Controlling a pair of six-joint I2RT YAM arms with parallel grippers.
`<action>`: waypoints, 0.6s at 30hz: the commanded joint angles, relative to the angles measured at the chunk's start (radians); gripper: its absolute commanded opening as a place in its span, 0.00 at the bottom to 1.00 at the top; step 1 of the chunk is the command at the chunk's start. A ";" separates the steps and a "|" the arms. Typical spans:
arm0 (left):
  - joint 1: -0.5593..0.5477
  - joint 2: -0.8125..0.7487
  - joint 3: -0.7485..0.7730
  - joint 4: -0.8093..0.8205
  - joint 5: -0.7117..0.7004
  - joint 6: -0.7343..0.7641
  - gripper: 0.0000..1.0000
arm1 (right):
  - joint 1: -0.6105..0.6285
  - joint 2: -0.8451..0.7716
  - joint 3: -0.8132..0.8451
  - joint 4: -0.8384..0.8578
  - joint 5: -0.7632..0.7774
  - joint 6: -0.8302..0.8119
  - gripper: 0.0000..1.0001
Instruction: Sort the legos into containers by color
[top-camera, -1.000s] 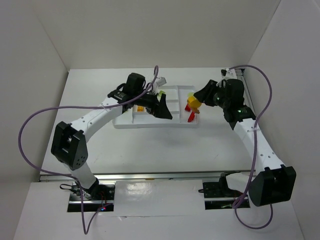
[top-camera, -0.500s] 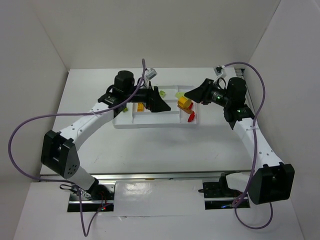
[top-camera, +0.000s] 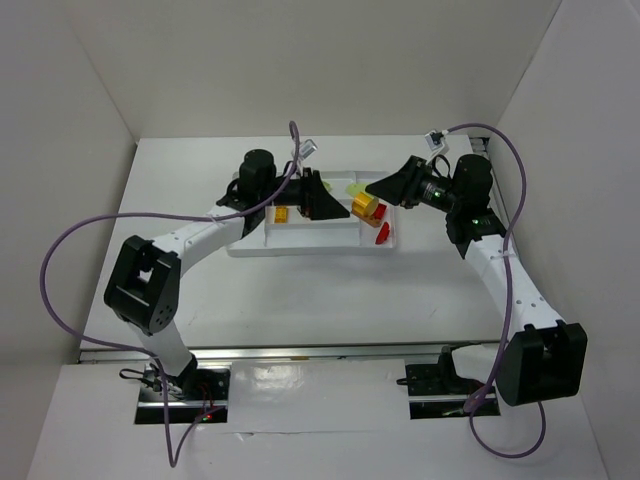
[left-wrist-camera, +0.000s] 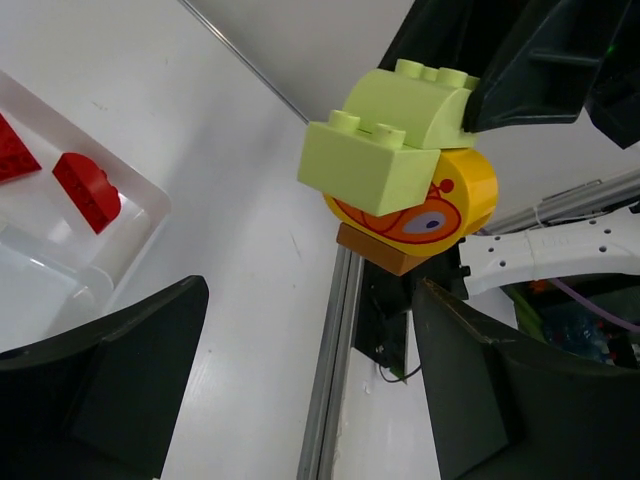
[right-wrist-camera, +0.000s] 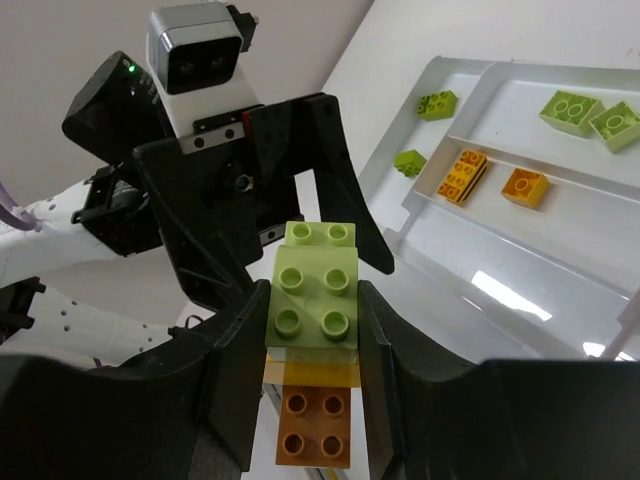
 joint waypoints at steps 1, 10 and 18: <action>-0.028 -0.026 0.055 0.044 0.030 0.035 0.93 | -0.007 -0.009 0.015 0.032 -0.002 -0.015 0.11; -0.030 0.038 -0.021 0.416 0.160 -0.166 0.85 | -0.007 0.002 0.006 0.093 -0.056 0.031 0.11; -0.030 0.120 0.000 0.609 0.244 -0.324 0.78 | -0.007 0.011 0.006 0.090 -0.056 0.022 0.11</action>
